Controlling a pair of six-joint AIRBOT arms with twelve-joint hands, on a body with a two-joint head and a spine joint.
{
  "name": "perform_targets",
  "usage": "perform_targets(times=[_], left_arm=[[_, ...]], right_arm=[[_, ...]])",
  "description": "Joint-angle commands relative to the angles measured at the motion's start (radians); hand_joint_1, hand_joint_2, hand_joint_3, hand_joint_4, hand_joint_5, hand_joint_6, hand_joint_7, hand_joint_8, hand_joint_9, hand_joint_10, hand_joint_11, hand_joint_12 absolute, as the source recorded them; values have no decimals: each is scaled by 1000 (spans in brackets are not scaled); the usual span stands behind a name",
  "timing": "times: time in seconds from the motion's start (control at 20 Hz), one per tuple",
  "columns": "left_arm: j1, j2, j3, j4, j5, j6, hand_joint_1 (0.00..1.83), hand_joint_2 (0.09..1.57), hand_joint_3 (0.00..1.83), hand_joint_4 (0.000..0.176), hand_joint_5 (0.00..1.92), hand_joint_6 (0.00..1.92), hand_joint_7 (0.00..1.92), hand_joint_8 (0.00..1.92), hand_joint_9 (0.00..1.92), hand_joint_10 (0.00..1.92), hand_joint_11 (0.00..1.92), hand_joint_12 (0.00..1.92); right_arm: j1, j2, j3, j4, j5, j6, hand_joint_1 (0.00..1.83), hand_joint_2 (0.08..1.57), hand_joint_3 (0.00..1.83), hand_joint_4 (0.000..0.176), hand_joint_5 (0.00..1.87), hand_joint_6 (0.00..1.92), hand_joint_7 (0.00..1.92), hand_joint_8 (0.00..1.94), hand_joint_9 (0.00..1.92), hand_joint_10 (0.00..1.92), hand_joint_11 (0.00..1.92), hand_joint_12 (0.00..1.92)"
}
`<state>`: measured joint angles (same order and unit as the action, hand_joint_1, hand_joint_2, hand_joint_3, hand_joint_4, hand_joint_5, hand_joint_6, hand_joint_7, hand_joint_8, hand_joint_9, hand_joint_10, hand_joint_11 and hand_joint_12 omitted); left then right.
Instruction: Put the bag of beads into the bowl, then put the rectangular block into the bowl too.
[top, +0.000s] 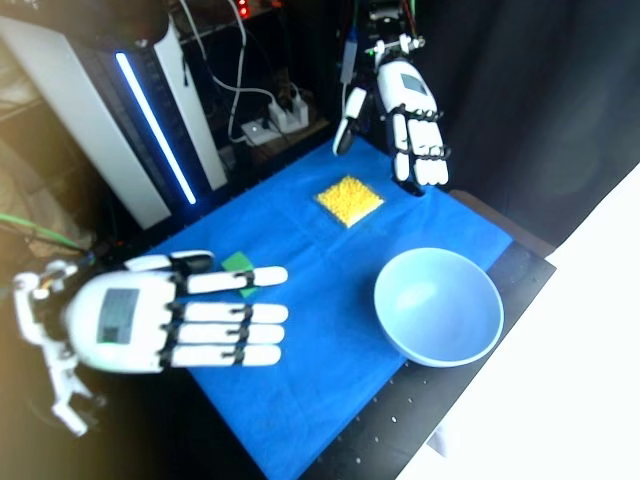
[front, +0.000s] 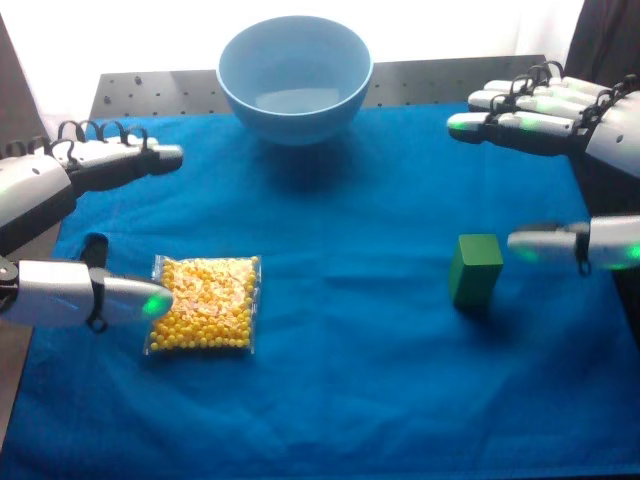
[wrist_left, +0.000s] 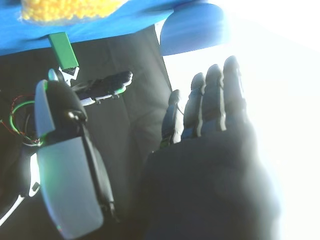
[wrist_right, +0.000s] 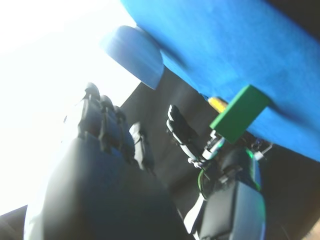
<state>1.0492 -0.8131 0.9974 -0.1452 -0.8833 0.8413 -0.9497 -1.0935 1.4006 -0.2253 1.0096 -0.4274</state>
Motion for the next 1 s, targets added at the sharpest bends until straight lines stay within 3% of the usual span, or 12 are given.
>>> perform_targets(times=[0.0,0.1,0.15,0.25,0.3,0.35,0.4,0.45,0.5,0.65,0.9,0.95], left_arm=[[-11,5,8,-5,-107,-6,602,1003,5,45,249,4,178,4,123,9,0,318],[-11,5,13,-4,-96,-6,566,996,0,83,245,0,171,0,112,1,0,323],[-12,5,15,-3,-92,-6,586,1013,3,71,250,1,183,2,122,3,0,354],[-17,6,17,16,-70,-6,669,999,0,86,237,0,186,1,116,0,0,243],[-21,5,18,32,-54,-6,713,980,0,77,261,2,196,1,119,1,0,183],[-29,2,18,49,-34,-6,722,978,0,82,256,4,177,8,97,8,0,42],[-34,-1,19,65,-16,-7,708,969,0,103,251,2,172,8,99,11,0,8],[-44,-5,20,81,8,-8,747,950,0,68,281,11,210,18,138,24,36,19],[-58,-10,23,104,40,-11,755,939,0,57,287,19,225,21,166,4,6,198],[-87,-18,26,171,118,-19,816,916,0,39,311,1,269,2,219,5,0,492],[-151,-57,44,267,242,-20,801,868,0,64,316,3,328,8,326,23,0,629],[-168,-68,51,289,269,-20,861,856,0,84,341,4,378,9,368,21,0,596]], right_arm=[[7,3,6,41,111,2,648,1196,5,133,261,3,170,0,114,3,113,178],[7,3,9,41,111,2,596,1209,4,136,245,0,142,0,99,0,111,160],[7,2,9,41,111,2,594,1219,8,125,231,0,137,0,102,2,111,157],[7,-1,11,37,111,2,612,1218,4,137,243,4,157,6,110,4,101,142],[7,-1,13,37,111,2,594,1220,3,141,244,3,166,6,118,5,109,137],[7,-1,15,37,111,2,586,1219,2,140,247,4,175,8,126,7,119,137],[7,-1,17,37,111,2,598,1214,0,135,253,4,178,7,128,6,124,133],[7,-1,18,37,111,2,601,1212,0,127,249,2,167,1,120,2,128,131],[7,-1,18,36,111,2,607,1207,0,130,236,0,142,0,99,0,121,126],[7,-1,14,27,112,2,555,1145,0,170,132,0,56,0,14,0,23,83],[7,-1,-1,9,113,2,634,1120,0,176,0,0,0,0,0,0,0,0],[7,-1,-1,9,113,2,665,1131,0,176,0,0,0,0,0,0,0,0]])
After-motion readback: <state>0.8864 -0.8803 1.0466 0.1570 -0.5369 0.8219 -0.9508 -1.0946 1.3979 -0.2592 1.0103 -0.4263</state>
